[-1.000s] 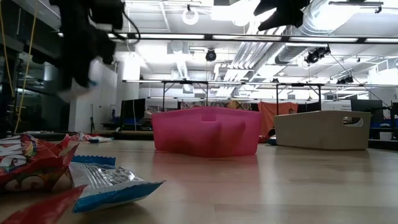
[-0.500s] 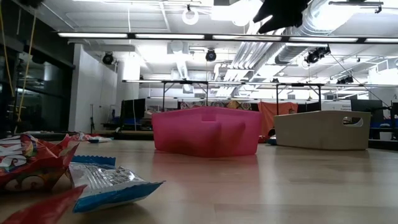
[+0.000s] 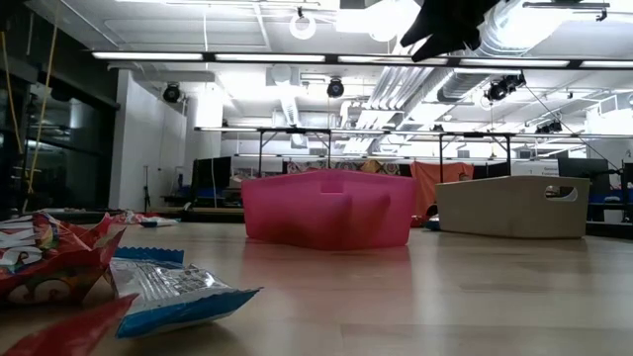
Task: Sort candy
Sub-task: Put the blue candy into the black bin
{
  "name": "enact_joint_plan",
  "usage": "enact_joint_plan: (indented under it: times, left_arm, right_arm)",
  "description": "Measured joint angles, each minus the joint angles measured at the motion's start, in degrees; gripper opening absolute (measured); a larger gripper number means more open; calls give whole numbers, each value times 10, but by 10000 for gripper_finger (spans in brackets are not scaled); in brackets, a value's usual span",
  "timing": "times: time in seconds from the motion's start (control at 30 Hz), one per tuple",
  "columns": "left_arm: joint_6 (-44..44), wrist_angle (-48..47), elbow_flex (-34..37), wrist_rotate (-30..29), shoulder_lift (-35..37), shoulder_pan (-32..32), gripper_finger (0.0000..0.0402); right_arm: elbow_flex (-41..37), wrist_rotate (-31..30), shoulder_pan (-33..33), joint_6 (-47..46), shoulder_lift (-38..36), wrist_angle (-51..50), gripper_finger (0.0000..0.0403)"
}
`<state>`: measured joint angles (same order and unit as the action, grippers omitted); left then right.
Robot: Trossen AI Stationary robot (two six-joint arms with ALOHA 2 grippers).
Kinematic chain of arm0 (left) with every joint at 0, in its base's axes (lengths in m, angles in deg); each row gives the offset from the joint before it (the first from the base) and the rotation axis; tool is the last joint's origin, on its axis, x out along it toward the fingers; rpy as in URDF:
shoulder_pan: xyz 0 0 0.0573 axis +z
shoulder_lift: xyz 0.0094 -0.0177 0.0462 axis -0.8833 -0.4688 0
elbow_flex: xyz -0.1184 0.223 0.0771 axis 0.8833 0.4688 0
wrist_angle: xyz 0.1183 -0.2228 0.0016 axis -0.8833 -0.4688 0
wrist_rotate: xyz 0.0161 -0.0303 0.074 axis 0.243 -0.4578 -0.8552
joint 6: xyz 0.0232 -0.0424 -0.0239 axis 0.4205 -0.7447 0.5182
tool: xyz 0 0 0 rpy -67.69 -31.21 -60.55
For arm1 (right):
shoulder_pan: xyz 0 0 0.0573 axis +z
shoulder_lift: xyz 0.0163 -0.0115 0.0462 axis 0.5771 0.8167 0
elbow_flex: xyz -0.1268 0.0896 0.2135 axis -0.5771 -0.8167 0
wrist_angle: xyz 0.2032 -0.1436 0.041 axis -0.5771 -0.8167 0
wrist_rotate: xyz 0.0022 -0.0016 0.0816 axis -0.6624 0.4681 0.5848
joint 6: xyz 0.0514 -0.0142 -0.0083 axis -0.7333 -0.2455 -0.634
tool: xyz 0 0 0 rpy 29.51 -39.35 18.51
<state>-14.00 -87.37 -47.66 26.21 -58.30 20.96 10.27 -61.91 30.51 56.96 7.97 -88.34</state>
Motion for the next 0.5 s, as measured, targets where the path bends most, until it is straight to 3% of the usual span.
enact_joint_plan:
  times: [0.33, 0.5]
  left_arm:
    - [18, 2, 0, 0, 35, 8, 189]
    - [66, 19, 0, -20, 76, 55, 215]
  right_arm:
    - [0, 24, -5, 0, 0, 0, 268]
    - [0, 39, -5, 0, 0, 0, 268]
